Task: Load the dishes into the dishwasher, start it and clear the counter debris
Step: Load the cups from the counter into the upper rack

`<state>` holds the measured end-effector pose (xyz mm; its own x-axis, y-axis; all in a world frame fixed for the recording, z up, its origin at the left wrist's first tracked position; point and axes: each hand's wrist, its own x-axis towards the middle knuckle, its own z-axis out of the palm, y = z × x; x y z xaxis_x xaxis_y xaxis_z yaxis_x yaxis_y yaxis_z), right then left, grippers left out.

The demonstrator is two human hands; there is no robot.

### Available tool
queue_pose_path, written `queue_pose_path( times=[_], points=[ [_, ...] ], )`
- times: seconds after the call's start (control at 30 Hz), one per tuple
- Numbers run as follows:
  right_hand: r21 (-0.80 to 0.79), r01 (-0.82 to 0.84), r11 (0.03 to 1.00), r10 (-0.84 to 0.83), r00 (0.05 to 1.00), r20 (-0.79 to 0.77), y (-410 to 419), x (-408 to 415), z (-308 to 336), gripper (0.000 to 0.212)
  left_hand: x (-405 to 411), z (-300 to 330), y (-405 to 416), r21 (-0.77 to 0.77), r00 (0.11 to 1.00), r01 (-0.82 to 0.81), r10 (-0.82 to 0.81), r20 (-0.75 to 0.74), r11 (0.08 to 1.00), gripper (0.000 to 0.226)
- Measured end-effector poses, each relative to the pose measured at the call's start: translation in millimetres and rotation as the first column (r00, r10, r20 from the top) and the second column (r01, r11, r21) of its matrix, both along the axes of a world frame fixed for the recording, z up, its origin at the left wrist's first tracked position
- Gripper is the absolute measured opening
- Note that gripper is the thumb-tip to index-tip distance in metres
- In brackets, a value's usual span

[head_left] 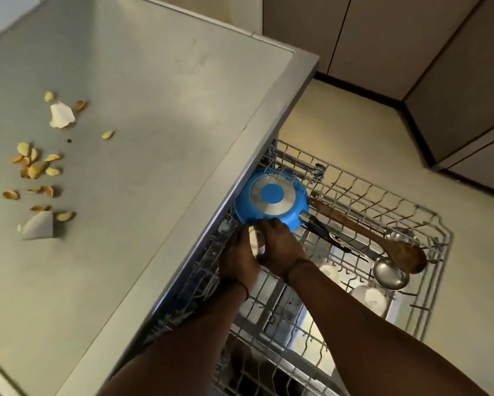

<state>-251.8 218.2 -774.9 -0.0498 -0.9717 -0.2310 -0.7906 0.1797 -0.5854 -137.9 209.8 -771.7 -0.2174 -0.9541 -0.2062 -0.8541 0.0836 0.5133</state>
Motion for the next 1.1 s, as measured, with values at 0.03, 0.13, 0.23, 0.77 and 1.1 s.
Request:
queue_pose_path(
  times=[0.03, 0.13, 0.23, 0.77, 1.1],
  points=[
    [0.01, -0.01, 1.0, 0.01, 1.0, 0.004, -1, 2, -3, 0.074, 1, -3, -3, 0.031, 1.0, -0.013, 0.013, -0.008, 0.999, 0.054],
    [0.021, 0.012, 1.0, -0.012, 1.0, 0.013, -2, 10, -5, 0.073, 11, -11, -8, 0.043, 1.0, -0.023, 0.023, 0.007, 0.999, 0.048],
    [0.041, 0.015, 0.999, -0.015, 1.0, 0.007, 3, 17, -4, 0.069, 19, -14, -5, 0.008, 1.0, 0.007, -0.007, 0.018, 1.0, 0.042],
    [0.047, 0.004, 0.999, 0.002, 0.99, -0.138, 4, 18, -16, 0.059, 18, -21, -12, 0.039, 0.982, 0.137, -0.14, 0.126, 0.99, 0.042],
    [0.051, 0.007, 0.999, -0.002, 0.995, -0.101, 15, 14, -26, 0.076, 21, -31, -6, 0.046, 0.983, 0.135, -0.139, 0.116, 0.99, 0.05]
  ],
)
